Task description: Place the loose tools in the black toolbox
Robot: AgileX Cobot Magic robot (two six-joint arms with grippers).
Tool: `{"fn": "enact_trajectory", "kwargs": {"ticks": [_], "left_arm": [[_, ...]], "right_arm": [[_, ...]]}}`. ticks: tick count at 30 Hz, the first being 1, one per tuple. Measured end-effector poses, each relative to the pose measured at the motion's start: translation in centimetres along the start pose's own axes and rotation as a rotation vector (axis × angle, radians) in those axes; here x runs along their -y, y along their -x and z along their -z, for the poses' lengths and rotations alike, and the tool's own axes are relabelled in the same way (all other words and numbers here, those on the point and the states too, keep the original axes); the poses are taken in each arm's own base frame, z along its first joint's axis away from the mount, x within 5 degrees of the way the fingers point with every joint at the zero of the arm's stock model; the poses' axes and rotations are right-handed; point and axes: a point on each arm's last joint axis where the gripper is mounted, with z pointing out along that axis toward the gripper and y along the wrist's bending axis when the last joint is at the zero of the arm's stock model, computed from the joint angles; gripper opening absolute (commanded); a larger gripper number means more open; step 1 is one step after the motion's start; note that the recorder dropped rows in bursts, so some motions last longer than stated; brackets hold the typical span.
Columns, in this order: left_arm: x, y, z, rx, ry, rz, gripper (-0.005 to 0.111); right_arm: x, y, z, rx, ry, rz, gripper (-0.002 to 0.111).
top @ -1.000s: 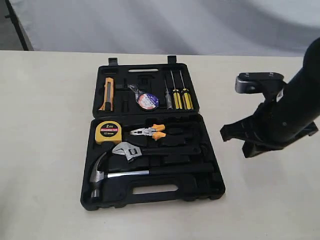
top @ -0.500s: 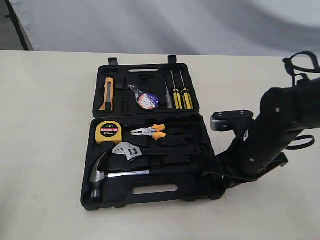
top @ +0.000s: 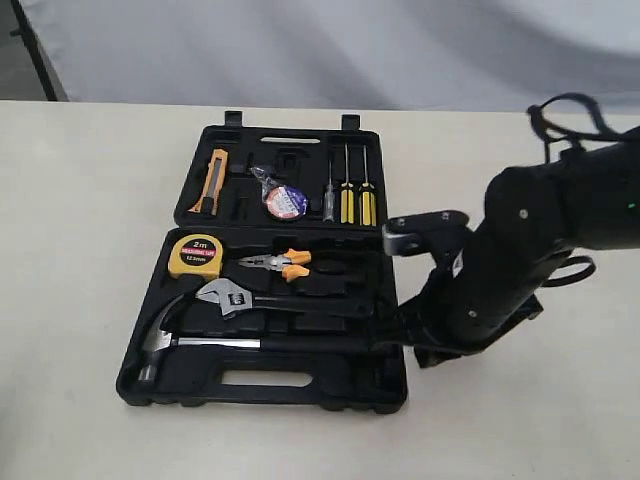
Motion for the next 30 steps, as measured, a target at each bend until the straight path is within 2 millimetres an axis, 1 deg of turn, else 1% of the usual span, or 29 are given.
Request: {"fn": "enact_trajectory", "kwargs": {"ticks": [1, 2, 3, 4, 5, 7, 9, 11, 12, 14, 18, 22, 26, 28, 30], "left_arm": [[0.0, 0.0, 0.0, 0.000, 0.000, 0.000, 0.001], [0.0, 0.0, 0.0, 0.000, 0.000, 0.000, 0.001], [0.0, 0.0, 0.0, 0.000, 0.000, 0.000, 0.001], [0.0, 0.0, 0.0, 0.000, 0.000, 0.000, 0.001], [0.0, 0.0, 0.0, 0.000, 0.000, 0.000, 0.001], [0.0, 0.0, 0.0, 0.000, 0.000, 0.000, 0.001], [0.0, 0.0, 0.0, 0.000, 0.000, 0.000, 0.001], [0.0, 0.0, 0.0, 0.000, 0.000, 0.000, 0.001], [0.0, 0.0, 0.0, 0.000, 0.000, 0.000, 0.001], [0.0, 0.0, 0.0, 0.000, 0.000, 0.000, 0.001], [0.0, 0.0, 0.0, 0.000, 0.000, 0.000, 0.001], [0.0, 0.0, 0.0, 0.000, 0.000, 0.000, 0.001], [0.0, 0.0, 0.0, 0.000, 0.000, 0.000, 0.001], [0.0, 0.0, 0.0, 0.000, 0.000, 0.000, 0.001], [0.0, 0.0, 0.0, 0.000, 0.000, 0.000, 0.001]], "right_arm": [[1.0, 0.3, 1.8, 0.052, 0.004, -0.039, 0.000], [1.5, 0.4, 3.0, 0.086, 0.006, -0.062, 0.000], [2.6, 0.3, 5.3, 0.151, 0.008, -0.103, 0.000], [3.1, 0.1, 6.6, 0.193, 0.010, -0.121, 0.000], [3.6, -0.8, 9.1, 0.278, 0.006, -0.138, 0.000], [3.9, -3.1, 12.6, 0.410, -0.011, -0.145, 0.000], [4.1, -5.8, 15.0, 0.523, -0.029, -0.158, 0.000], [4.4, -9.1, 17.1, 0.657, -0.065, -0.171, 0.000], [4.7, -10.8, 17.4, 0.709, -0.096, -0.169, 0.000], [5.2, -13.1, 17.9, 0.793, -0.140, -0.163, 0.000], [5.7, -16.8, 18.0, 0.927, -0.163, -0.169, 0.000], [5.7, -19.7, 18.8, 1.076, -0.145, -0.172, 0.000], [5.7, -22.1, 19.7, 1.228, -0.117, -0.171, 0.000], [5.7, -23.0, 20.0, 1.279, -0.108, -0.169, 0.000], [5.7, -23.2, 20.0, 1.294, -0.110, -0.167, 0.000]]}}
